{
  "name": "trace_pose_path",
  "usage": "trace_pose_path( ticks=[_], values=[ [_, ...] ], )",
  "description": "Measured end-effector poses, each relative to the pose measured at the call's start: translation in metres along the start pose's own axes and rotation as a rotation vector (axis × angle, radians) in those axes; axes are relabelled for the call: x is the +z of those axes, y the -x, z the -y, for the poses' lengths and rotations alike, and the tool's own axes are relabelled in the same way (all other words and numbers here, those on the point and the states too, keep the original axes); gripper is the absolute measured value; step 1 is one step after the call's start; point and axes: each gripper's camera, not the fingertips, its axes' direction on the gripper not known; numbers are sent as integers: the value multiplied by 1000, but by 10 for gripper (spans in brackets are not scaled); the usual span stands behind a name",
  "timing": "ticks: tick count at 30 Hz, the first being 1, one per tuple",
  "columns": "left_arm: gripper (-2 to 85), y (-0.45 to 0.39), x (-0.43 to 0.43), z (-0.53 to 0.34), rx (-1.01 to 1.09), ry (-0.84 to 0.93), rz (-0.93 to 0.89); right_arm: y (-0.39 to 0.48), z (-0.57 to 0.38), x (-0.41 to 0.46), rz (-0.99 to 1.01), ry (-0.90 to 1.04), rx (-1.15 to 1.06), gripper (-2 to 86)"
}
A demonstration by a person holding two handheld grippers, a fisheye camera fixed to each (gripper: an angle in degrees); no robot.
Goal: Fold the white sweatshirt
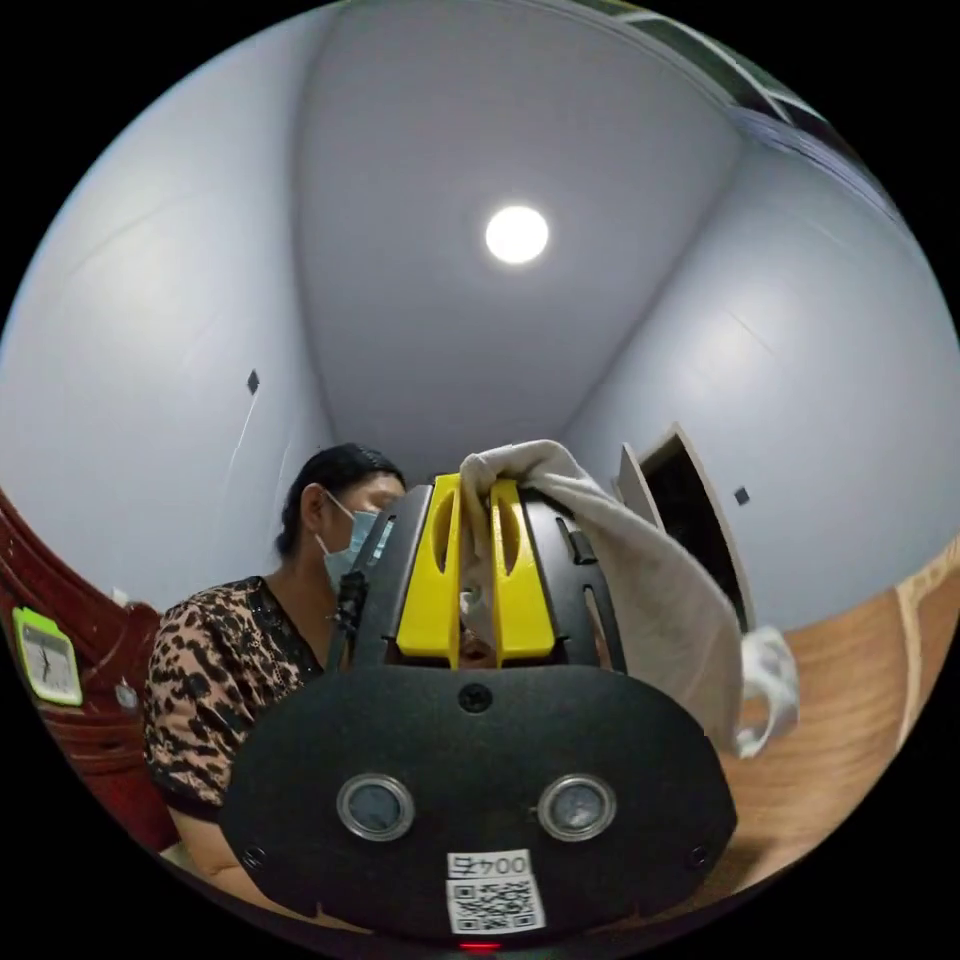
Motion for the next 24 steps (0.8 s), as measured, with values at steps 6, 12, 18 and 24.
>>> trace_pose_path(
  ticks=[6, 12, 18, 24],
  values=[
    [21, -20, -34, 45, -1, -7, -88, 101, 30, 34, -152, 54, -195, 49],
    [22, 113, 49, -39, -413, 280, 4, -2, -1, 36, -444, 73, 83, 50],
    [20, 271, 220, -47, -484, 514, 266, -215, 38, 68, -751, 249, 431, 51],
    [20, 162, 330, 185, 225, 335, 426, -183, 243, 208, -869, 213, -73, 51]
  ],
)
